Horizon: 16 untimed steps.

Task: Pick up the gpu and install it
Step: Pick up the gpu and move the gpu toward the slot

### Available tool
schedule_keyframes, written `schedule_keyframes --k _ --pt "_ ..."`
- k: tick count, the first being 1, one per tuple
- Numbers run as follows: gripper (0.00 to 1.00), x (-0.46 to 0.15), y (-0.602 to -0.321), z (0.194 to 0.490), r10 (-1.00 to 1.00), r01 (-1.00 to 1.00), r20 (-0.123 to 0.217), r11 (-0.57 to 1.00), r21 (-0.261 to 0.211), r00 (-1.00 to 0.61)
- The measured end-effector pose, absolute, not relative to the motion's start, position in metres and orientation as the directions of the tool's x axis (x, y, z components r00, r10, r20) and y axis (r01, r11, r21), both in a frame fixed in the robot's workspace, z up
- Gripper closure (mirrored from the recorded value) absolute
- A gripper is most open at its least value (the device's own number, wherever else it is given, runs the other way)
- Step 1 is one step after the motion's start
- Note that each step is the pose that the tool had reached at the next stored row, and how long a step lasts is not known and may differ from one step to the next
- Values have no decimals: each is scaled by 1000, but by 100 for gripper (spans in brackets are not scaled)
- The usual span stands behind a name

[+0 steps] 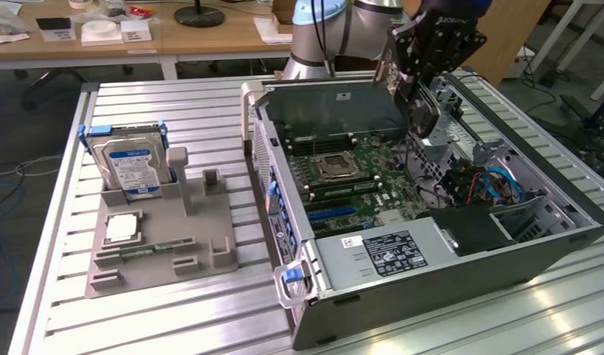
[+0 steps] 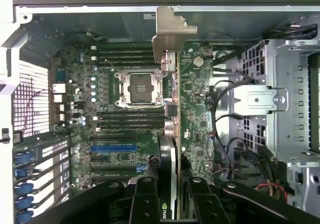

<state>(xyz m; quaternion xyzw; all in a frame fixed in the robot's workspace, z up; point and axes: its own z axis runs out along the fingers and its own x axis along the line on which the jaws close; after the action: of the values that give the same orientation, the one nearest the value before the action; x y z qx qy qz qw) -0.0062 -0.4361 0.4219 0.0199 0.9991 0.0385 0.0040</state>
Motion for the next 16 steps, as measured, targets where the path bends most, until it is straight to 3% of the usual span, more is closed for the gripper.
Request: schedule_keyframes --k 16 --pt "74 33 -436 422 40 39 -6 996 77 -999"
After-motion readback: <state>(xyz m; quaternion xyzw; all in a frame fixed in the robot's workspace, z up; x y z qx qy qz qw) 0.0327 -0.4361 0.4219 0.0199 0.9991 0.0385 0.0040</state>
